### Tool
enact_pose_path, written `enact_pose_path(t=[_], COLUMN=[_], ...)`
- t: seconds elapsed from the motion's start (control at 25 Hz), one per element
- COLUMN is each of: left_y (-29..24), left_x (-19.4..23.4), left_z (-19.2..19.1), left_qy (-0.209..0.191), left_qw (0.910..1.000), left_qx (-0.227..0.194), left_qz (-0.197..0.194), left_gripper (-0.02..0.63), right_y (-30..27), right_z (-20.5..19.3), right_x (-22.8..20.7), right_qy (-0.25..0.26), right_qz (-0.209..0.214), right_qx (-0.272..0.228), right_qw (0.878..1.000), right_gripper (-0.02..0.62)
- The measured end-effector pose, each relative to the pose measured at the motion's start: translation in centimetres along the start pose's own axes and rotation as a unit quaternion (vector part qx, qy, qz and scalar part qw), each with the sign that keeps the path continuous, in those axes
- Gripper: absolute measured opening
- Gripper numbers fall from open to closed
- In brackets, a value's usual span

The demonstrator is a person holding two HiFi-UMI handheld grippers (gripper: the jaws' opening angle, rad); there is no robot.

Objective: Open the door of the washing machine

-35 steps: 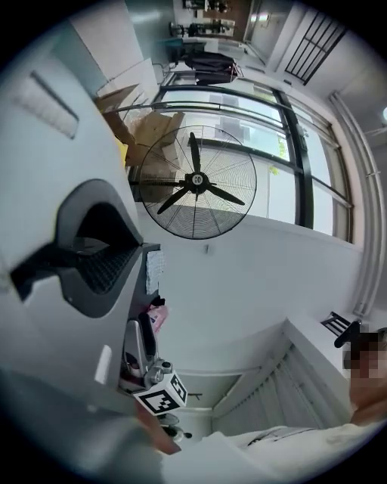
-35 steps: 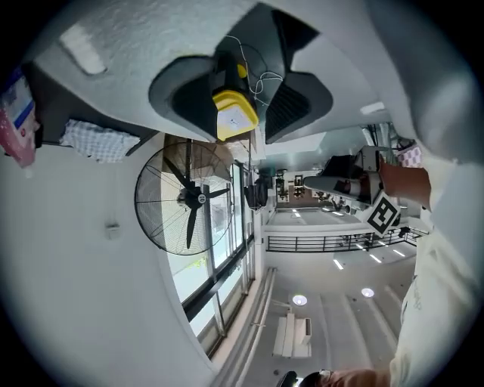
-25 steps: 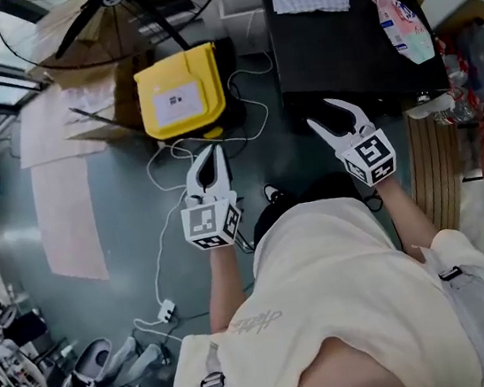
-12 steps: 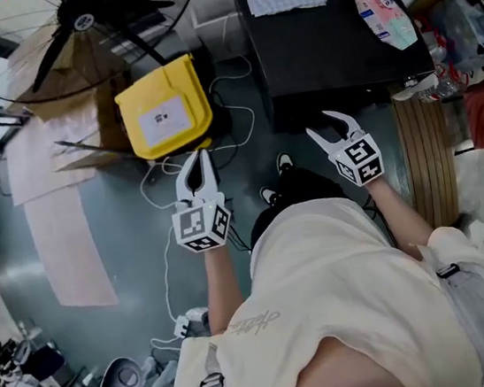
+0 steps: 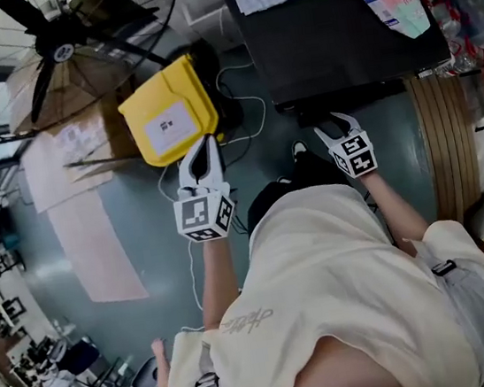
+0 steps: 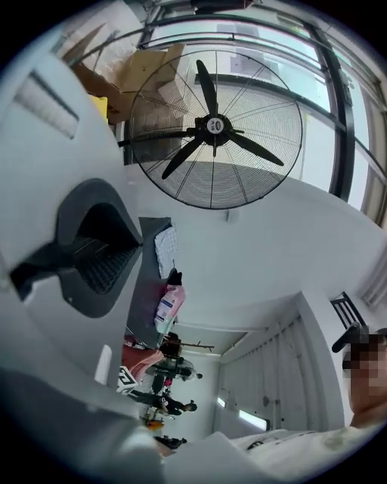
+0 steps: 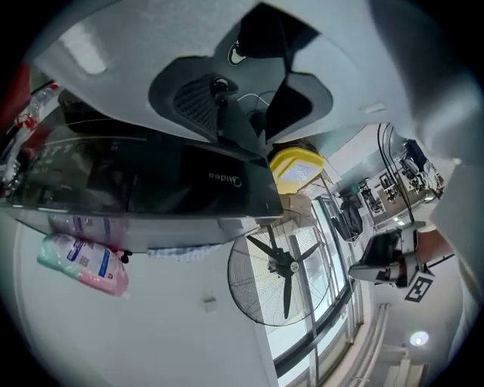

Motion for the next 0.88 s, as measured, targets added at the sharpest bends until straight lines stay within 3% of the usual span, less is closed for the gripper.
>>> enact_pose_path(t=[0.24,0.4,0.68,0.88], left_y=[-2.8,-3.5,-3.5,-3.4], left_x=[-2.1,-2.5,-1.2,-0.2], left_z=[-2.3,-2.6,-2.7,-3.8], left_qy=[0.003,-0.001,-0.008,-0.001], left_qw=[0.9984,0.9967,0.9949,0.9939], left_qx=[0.037,0.053,0.076,0.094], left_qz=[-0.042,-0.062,-0.066,-0.058], left_gripper=[0.014,0.014,0.014,0.014], right_y=[-2.0,-2.2,-3.9,-6.0], right_z=[-4.0,-7.4,-12.3,-14.1], right_x=[-0.5,-0.5,-1.3,-2.2], right_qy=[0.001,-0.061,-0.178,-0.268], right_qz=[-0.006,-0.027,-0.092,-0.153], right_qx=[0.053,0.102,0.157,0.167], right_qw=[0.999,0.993,0.967,0.936], right_gripper=[0.201,0.201,0.201,0.220])
Point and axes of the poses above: the fingertips, and each gripper's own axes: y backward along the fingers, x to its left, z out of its top, the point moved 1 cm from there along y, backward along the fingers, and after that the axes turned 15 degrees about -x, right-handed, at the moved point
